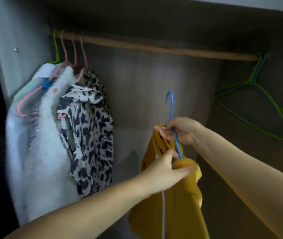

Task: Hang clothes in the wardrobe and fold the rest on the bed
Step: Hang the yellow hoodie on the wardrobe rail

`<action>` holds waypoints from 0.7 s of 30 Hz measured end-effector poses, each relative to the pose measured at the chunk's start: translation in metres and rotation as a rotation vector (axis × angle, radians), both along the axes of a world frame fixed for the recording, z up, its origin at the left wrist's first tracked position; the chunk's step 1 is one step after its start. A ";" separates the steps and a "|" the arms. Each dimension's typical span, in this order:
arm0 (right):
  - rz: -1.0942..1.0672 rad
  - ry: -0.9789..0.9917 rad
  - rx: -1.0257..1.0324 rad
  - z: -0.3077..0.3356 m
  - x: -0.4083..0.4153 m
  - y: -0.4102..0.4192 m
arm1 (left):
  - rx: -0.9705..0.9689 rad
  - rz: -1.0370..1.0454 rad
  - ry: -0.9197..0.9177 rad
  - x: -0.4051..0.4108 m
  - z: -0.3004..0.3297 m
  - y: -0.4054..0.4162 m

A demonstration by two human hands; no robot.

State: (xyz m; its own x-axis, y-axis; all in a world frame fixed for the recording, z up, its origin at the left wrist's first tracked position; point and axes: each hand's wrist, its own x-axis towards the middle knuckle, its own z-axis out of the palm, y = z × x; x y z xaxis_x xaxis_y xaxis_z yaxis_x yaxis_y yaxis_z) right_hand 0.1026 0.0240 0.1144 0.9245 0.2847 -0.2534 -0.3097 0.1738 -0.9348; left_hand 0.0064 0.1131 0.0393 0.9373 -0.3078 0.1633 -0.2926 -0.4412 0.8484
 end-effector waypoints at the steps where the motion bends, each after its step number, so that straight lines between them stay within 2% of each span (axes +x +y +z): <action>1: 0.010 -0.034 -0.019 0.004 0.003 0.014 | 0.015 0.056 -0.102 -0.002 0.004 0.010; 3: 0.050 -0.110 -0.045 0.014 0.011 0.043 | 0.030 0.160 -0.248 -0.003 0.012 0.031; 5: 0.083 -0.211 -0.075 0.027 0.016 0.075 | -0.003 0.261 -0.318 -0.002 0.028 0.051; 9: 0.091 -0.538 -0.234 0.070 0.023 0.133 | 0.052 0.446 -0.524 0.011 0.076 0.097; 13: 0.088 -0.886 -0.478 0.126 0.033 0.177 | 0.154 0.613 -0.702 0.035 0.130 0.138; 17: 0.151 -0.996 -0.594 0.148 0.056 0.214 | 0.456 0.686 -0.759 0.061 0.150 0.182; 21: 0.126 -1.015 -0.769 0.133 0.089 0.253 | 0.832 0.813 -0.623 0.089 0.145 0.217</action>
